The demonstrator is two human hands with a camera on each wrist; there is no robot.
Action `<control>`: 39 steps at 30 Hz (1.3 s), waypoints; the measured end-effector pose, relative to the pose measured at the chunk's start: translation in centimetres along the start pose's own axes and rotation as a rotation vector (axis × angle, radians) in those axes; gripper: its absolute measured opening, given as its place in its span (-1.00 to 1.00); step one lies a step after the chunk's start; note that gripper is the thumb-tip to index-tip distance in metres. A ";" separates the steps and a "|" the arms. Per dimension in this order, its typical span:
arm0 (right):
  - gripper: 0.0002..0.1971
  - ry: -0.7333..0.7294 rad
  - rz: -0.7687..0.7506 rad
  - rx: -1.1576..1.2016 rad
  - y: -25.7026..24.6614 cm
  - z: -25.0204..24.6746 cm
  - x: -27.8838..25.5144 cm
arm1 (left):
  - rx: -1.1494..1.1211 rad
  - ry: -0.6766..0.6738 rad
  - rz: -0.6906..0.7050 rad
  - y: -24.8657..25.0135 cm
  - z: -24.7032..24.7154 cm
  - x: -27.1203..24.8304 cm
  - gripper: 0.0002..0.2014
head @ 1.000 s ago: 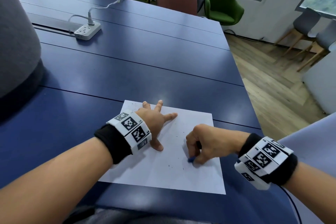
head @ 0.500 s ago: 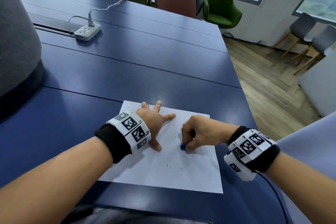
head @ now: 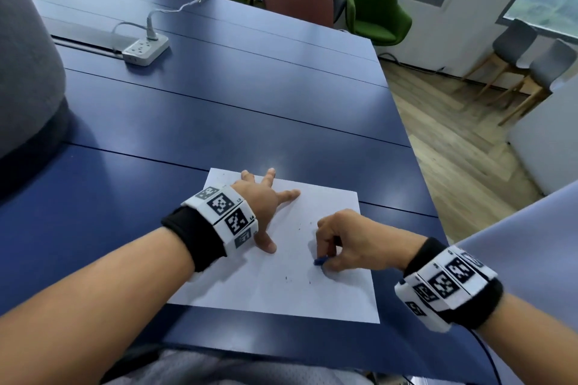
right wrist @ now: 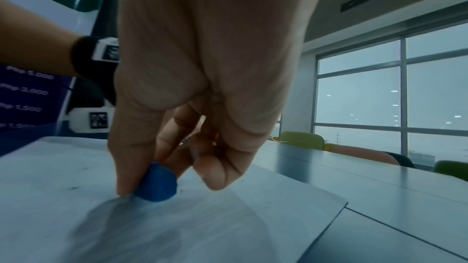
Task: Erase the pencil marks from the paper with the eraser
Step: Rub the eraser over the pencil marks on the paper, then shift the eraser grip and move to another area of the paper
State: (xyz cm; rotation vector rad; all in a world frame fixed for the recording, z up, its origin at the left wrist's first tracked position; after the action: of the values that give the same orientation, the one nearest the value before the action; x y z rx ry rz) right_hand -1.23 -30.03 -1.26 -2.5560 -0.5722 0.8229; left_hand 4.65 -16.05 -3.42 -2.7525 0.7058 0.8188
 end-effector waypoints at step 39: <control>-0.79 0.476 0.240 0.221 1.5 7.4 -9.9 | -0.034 -0.039 0.178 5.4 6.0 -3.9 0.00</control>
State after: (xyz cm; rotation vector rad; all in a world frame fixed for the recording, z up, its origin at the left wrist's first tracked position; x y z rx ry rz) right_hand -12.75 -34.35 -3.01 -2.5118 -0.0258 0.2994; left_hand -3.66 -17.39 -6.44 -2.7240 0.9486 0.9247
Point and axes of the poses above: each hand's wrist, its own x-axis towards the middle knuckle, its own z-axis out of the palm, y = z × x, the point moved 6 cm from there along x, towards the middle knuckle, and after that the axes turned 2 degrees about -y, right-handed, at the moved point
